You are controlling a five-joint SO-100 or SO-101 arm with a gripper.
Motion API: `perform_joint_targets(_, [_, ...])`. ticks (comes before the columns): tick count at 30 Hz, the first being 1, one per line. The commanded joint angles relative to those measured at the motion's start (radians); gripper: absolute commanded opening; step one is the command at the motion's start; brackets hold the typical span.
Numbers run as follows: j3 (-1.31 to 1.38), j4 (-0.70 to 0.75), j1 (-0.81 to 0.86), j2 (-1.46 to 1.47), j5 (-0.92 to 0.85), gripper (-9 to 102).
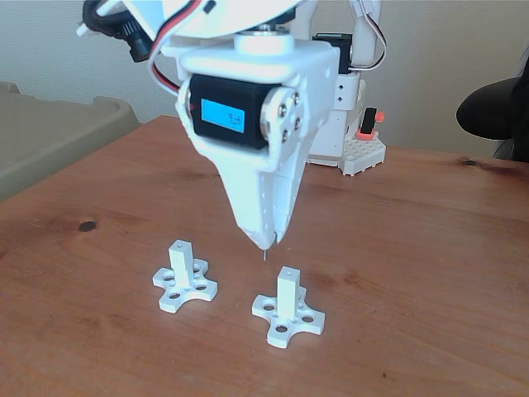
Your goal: Grab the screw and set it in the hole.
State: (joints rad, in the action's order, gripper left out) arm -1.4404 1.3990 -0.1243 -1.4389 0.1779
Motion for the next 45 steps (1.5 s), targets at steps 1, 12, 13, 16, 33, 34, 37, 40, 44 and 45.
perform_joint_targets(1, [0.02, -0.015, -0.02, -0.11, 0.006, -4])
perform_joint_targets(12, [-0.023, -0.026, -0.041, -0.121, 0.017, -4])
perform_joint_targets(13, [-0.025, -0.026, -0.041, -0.123, 0.017, -4])
perform_joint_targets(16, [-0.031, -0.026, -0.043, -0.124, 0.018, -4])
perform_joint_targets(33, [-0.049, -0.035, -0.061, -0.126, 0.025, -4])
perform_joint_targets(34, [-0.049, -0.037, -0.061, -0.126, 0.025, -4])
perform_joint_targets(37, [-0.049, -0.04, -0.061, -0.124, 0.025, -4])
perform_joint_targets(40, [-0.051, -0.046, -0.061, -0.118, 0.025, -4])
perform_joint_targets(44, [-0.052, -0.049, -0.06, -0.115, 0.025, -4])
perform_joint_targets(45, [-0.052, -0.049, -0.06, -0.115, 0.025, -4])
